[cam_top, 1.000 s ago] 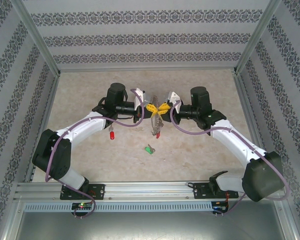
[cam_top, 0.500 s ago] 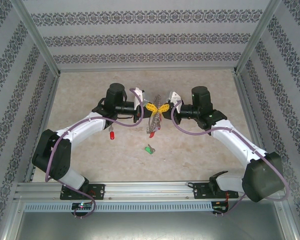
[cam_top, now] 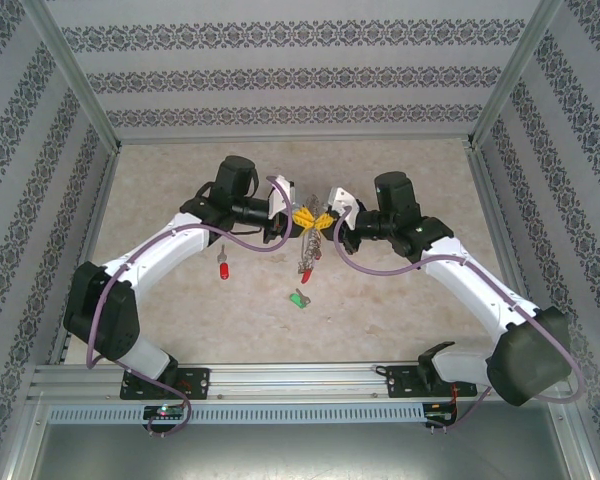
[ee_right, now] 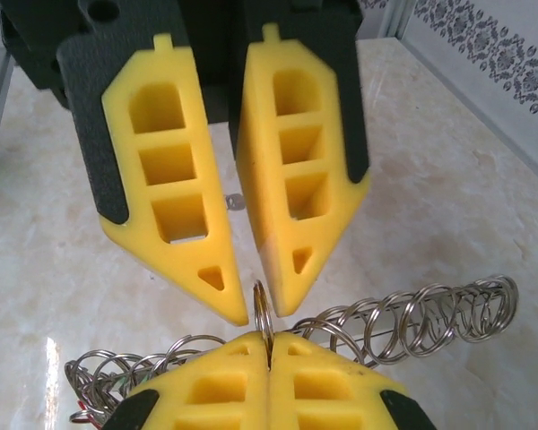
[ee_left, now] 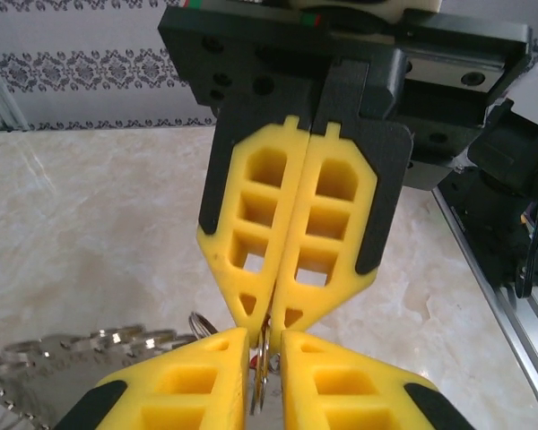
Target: Put the keys on the keyring
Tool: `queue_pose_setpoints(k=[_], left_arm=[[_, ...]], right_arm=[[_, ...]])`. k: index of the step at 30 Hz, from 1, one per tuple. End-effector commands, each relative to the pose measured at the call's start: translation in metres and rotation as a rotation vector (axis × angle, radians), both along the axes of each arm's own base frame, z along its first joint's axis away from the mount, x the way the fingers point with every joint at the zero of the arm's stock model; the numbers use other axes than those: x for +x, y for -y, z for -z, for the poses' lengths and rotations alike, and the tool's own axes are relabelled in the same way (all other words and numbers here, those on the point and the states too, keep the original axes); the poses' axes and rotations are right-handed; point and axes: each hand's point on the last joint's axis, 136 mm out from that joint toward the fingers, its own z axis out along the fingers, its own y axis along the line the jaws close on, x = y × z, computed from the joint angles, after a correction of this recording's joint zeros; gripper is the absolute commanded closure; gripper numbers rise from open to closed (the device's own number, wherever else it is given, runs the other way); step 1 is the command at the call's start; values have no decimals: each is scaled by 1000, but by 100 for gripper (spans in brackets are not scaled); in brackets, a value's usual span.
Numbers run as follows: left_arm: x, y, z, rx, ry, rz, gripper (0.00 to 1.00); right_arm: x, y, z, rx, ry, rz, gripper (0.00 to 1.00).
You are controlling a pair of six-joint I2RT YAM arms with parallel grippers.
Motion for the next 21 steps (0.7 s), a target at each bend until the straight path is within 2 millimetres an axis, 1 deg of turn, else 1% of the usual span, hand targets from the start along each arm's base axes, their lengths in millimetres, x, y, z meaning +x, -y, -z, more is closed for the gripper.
queue_pose_setpoints(k=[1, 3, 7, 10, 14, 16, 19, 21], left_arm=[[-14, 2, 7, 58, 8, 61, 82], [-15, 3, 9, 80, 3, 76, 82], [-17, 3, 12, 98, 0, 84, 79], [-13, 1, 14, 112, 14, 52, 73], [-7, -5, 15, 136, 47, -3, 72], [-5, -5, 15, 139, 48, -12, 72], [-6, -2, 13, 125, 40, 5, 79], [-6, 0, 11, 118, 37, 13, 79]], right_arm=[[0, -2, -21, -17, 69, -1, 100], [-1, -3, -24, -17, 77, -2, 100], [0, -4, -27, -14, 86, -1, 100], [1, -3, -27, -20, 91, 5, 100], [0, -3, -25, -22, 87, 0, 100], [-1, -4, -25, -19, 82, -3, 100], [-1, -4, -25, -17, 81, -4, 100], [-1, -5, -27, -15, 85, -6, 100]])
